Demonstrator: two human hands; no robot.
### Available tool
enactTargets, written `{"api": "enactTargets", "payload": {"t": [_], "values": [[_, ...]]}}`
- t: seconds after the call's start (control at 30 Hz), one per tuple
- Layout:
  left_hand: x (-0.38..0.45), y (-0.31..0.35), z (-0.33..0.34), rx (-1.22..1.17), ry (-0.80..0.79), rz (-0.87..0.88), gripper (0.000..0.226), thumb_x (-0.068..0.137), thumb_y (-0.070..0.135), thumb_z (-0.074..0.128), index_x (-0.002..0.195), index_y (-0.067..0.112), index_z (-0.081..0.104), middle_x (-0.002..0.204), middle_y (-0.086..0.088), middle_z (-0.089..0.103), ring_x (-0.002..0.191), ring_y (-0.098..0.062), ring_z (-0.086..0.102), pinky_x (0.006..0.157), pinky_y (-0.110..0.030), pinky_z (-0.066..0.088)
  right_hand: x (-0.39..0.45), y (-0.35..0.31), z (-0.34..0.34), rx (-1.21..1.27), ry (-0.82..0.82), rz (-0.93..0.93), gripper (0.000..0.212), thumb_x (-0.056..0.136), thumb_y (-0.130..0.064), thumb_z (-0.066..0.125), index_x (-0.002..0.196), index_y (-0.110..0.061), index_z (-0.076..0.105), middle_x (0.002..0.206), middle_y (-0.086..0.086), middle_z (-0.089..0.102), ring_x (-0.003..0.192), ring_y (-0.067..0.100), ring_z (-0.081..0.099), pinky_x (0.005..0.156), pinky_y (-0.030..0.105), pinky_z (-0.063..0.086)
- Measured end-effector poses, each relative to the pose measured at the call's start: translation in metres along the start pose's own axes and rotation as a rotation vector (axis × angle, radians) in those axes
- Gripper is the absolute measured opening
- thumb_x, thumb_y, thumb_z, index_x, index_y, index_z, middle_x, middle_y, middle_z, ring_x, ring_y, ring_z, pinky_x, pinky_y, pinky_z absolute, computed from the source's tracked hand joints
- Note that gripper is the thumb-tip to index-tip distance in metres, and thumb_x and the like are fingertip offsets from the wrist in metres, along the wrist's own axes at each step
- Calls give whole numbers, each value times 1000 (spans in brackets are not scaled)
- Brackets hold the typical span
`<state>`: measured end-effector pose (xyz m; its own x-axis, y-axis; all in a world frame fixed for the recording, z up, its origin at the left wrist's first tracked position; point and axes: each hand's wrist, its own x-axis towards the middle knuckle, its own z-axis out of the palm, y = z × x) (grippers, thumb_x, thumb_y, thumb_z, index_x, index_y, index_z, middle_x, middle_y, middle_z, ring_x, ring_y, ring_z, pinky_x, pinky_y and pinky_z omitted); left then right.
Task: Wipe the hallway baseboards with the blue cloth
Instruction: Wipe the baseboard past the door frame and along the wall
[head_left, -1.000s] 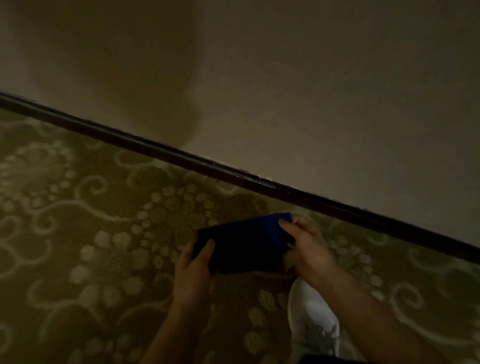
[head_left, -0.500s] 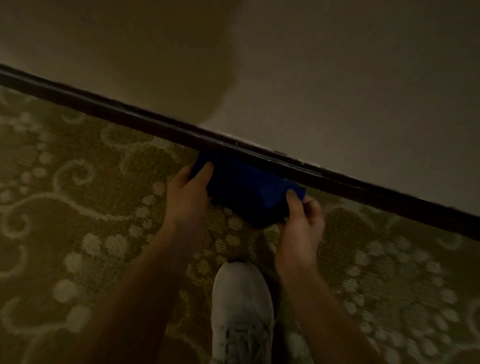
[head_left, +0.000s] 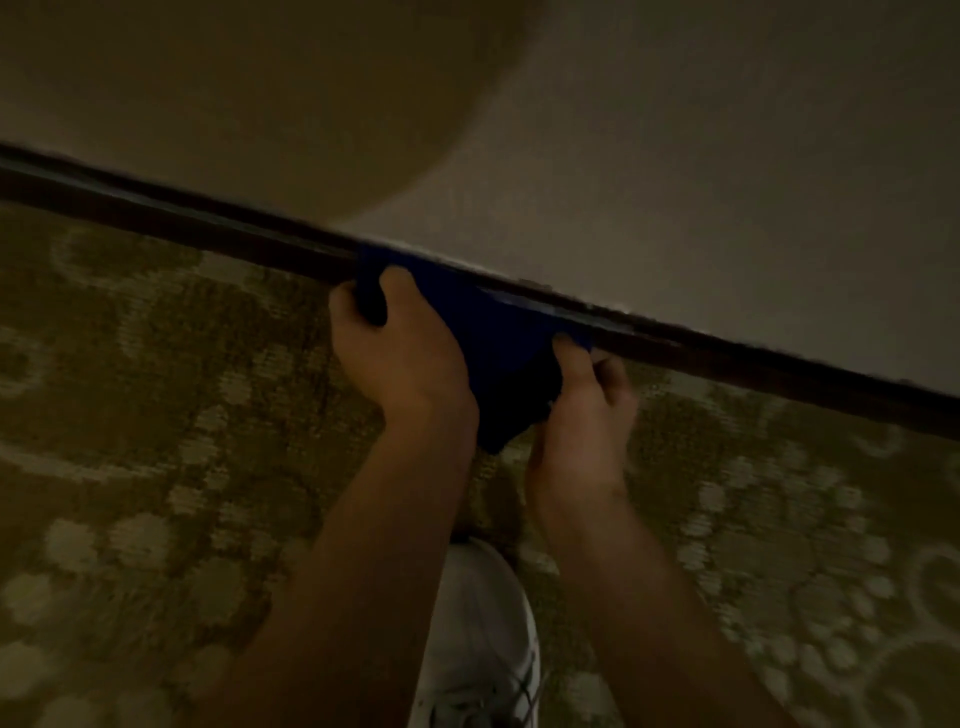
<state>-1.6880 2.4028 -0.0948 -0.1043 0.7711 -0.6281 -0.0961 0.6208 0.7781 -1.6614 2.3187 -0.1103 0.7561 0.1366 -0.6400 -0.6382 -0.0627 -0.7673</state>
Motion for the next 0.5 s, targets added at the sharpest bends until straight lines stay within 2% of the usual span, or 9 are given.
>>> {"api": "enactTargets", "payload": {"t": [0.03, 0.1, 0.13, 0.17, 0.2, 0.27, 0.37, 0.43, 0.5], "values": [[-3, -2, 1, -13, 9, -31, 24, 100, 23, 53, 82, 39, 48, 92, 15, 56, 85, -7, 59, 86, -34, 53, -2, -2, -4, -18, 4, -7, 24, 94, -17, 62, 77, -14, 45, 78, 2, 54, 75, 17, 54, 68, 30, 44], [-7, -4, 4, -18, 12, -90, 7, 100, 24, 52, 103, 31, 53, 91, 16, 53, 80, -4, 54, 89, -34, 49, -4, -7, -14, -7, -24, -9, 21, 94, -17, 63, 80, -13, 48, 80, 0, 59, 76, 13, 59, 70, 31, 49], [-8, -4, 5, -16, 15, -103, 19, 100, 25, 52, 119, 29, 53, 92, 16, 52, 78, -2, 51, 91, -32, 47, -5, -9, -19, 6, -53, -7, 18, 94, -16, 63, 84, -11, 48, 83, 1, 61, 78, 13, 62, 73, 33, 51], [-9, -3, 6, -9, 31, -110, 24, 100, 25, 52, 124, 28, 51, 93, 16, 52, 78, -2, 49, 92, -31, 46, -7, -11, -23, 16, -83, -9, 16, 94, -15, 63, 88, -11, 49, 86, 2, 63, 79, 12, 64, 76, 34, 53], [-8, -4, 8, -7, 37, -97, 21, 100, 25, 52, 121, 28, 50, 91, 16, 51, 78, -1, 49, 90, -30, 45, -9, -13, -27, 18, -113, -19, 15, 94, -14, 63, 90, -11, 49, 87, 2, 64, 80, 11, 66, 78, 34, 55], [-13, -3, 15, -19, 43, -102, 12, 100, 23, 53, 109, 29, 47, 84, 16, 47, 73, -1, 47, 83, -27, 42, -13, -17, -32, -23, -129, -82, 14, 93, -13, 63, 89, -10, 51, 84, 0, 65, 77, 10, 66, 72, 29, 56], [-30, -16, 27, 19, 15, -116, 10, 98, 18, 54, 107, 21, 55, 78, 11, 51, 67, -2, 50, 69, -21, 44, -12, -25, -42, -133, 22, -232, 12, 92, -14, 64, 88, -9, 53, 83, 5, 60, 77, 17, 60, 68, 32, 50], [-49, -27, 32, 62, -85, -146, 10, 98, 18, 54, 107, 16, 59, 84, 5, 58, 70, -8, 54, 72, -26, 46, -6, -31, -55, -108, 150, -273, 14, 93, -13, 61, 83, -12, 52, 83, 5, 61, 80, 20, 60, 70, 33, 50], [-51, -29, 30, 106, -163, -253, 25, 98, 19, 55, 122, 13, 59, 97, 2, 62, 79, -11, 56, 79, -28, 46, -1, -34, -67, -62, 197, -255, 17, 94, -15, 60, 79, -15, 52, 83, 3, 63, 82, 20, 62, 72, 34, 51]]}}
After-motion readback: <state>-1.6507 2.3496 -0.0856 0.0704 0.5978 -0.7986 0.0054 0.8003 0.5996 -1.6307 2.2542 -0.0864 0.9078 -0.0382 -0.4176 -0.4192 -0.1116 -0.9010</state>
